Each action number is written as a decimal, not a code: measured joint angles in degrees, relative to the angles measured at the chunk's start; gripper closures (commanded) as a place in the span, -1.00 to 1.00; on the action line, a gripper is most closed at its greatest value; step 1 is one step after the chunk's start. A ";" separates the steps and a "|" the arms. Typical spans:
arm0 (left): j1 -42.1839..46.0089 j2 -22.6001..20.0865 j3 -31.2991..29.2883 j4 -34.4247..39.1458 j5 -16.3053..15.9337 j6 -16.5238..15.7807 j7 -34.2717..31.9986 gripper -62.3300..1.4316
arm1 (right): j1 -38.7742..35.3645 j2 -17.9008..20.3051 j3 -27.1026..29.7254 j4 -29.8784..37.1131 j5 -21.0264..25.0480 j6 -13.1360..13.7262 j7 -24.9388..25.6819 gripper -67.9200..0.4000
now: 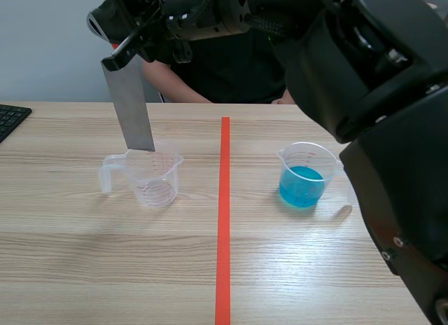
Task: Do the redox reaction experiment.
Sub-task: 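Put the plate into the left beaker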
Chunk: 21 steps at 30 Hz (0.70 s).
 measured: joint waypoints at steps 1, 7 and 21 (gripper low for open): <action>0.00 0.00 0.00 0.00 0.00 0.02 0.00 -1.00 | 0.00 0.00 -0.04 -0.42 -0.44 0.02 0.59 0.94; 0.00 0.00 0.00 0.00 -2.75 0.02 0.13 -1.00 | 0.02 0.00 -2.60 -2.38 -3.08 0.02 3.61 0.94; 0.00 0.00 0.00 0.00 -2.69 0.02 1.55 -1.00 | 0.04 -1.57 -2.89 -8.83 -9.62 -0.02 10.12 0.94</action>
